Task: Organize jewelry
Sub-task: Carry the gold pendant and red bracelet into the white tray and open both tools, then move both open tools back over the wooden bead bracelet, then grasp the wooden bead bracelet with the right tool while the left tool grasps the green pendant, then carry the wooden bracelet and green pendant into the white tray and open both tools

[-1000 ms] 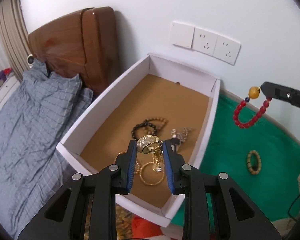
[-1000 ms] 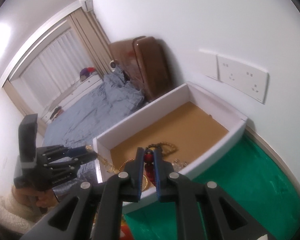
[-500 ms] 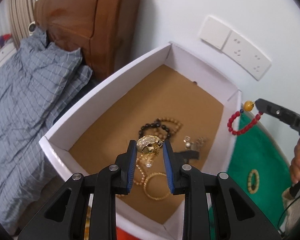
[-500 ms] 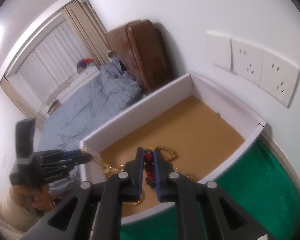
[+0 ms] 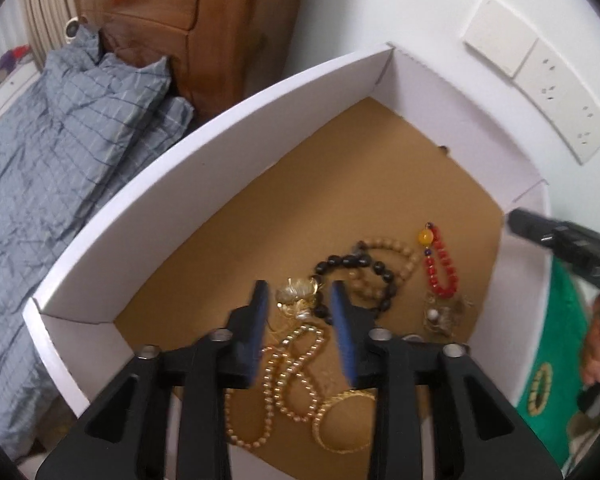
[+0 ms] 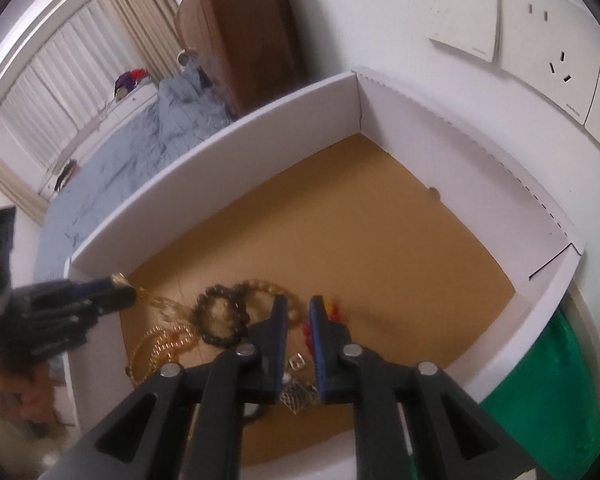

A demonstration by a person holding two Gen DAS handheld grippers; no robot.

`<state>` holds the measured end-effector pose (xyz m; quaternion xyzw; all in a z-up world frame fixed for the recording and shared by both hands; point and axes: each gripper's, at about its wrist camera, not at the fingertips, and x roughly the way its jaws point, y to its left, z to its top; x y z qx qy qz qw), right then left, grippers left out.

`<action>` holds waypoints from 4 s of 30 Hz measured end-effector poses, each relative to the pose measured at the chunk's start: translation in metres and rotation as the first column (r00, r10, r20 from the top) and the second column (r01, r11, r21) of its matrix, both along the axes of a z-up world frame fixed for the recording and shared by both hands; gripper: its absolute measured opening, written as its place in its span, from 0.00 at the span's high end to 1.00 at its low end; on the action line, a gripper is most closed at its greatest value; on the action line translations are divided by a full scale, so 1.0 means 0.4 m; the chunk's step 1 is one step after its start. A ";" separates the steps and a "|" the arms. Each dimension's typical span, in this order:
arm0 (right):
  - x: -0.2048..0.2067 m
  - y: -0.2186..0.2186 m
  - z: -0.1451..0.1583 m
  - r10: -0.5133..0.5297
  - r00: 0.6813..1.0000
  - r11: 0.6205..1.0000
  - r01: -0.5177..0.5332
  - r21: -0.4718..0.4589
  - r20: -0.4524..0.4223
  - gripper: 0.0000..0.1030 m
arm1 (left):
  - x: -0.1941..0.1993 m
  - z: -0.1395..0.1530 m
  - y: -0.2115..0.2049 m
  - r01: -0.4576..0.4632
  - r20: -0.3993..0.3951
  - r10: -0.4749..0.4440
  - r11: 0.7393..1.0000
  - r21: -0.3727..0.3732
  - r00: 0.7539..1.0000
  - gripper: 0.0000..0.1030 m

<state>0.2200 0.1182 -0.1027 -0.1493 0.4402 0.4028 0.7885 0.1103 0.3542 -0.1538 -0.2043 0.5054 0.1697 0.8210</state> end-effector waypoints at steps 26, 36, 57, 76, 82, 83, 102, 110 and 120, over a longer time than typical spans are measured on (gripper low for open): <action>-0.456 -0.786 0.005 -0.473 0.844 0.869 0.494 -0.022 0.253 0.53 | -0.047 0.129 -0.725 0.649 0.106 -0.642 0.759 -0.052 0.760 0.21; -0.535 -1.076 -0.104 -0.751 0.647 0.654 0.756 0.014 0.133 0.53 | -0.032 0.027 -0.850 0.709 0.034 -0.709 0.700 -0.083 0.704 0.22; -0.298 -0.950 -0.225 -0.636 0.763 0.761 0.645 0.067 -0.116 0.75 | -0.053 -0.041 -0.790 0.649 -0.032 -0.654 0.754 -0.096 0.756 0.22; -0.286 -0.932 -0.171 -0.657 0.746 0.728 0.665 0.166 -0.107 0.86 | -0.049 -0.069 -0.802 0.654 -0.053 -0.662 0.748 -0.115 0.748 0.22; -0.339 -1.033 -0.101 -0.709 0.693 0.652 0.714 0.256 -0.128 0.86 | -0.015 -0.062 -0.912 0.740 -0.029 -0.746 0.665 -0.102 0.666 0.22; -0.352 -1.054 -0.098 -0.718 0.683 0.640 0.724 0.259 -0.135 0.86 | -0.010 -0.062 -0.932 0.754 -0.025 -0.759 0.649 -0.100 0.650 0.22; -0.502 -1.178 -0.140 -0.787 0.600 0.569 0.796 0.207 -0.144 0.86 | 0.056 -0.166 -1.192 0.837 -0.075 -0.835 0.546 0.011 0.546 0.88; -0.501 -1.176 -0.110 -0.777 0.616 0.582 0.782 0.225 -0.130 0.86 | 0.052 -0.078 -1.079 0.810 0.064 -0.810 0.574 -0.119 0.583 0.91; -0.487 -1.141 -0.088 -0.748 0.654 0.621 0.750 0.228 -0.115 0.86 | 0.024 -0.019 -0.970 0.742 0.092 -0.738 0.651 -0.162 0.668 0.91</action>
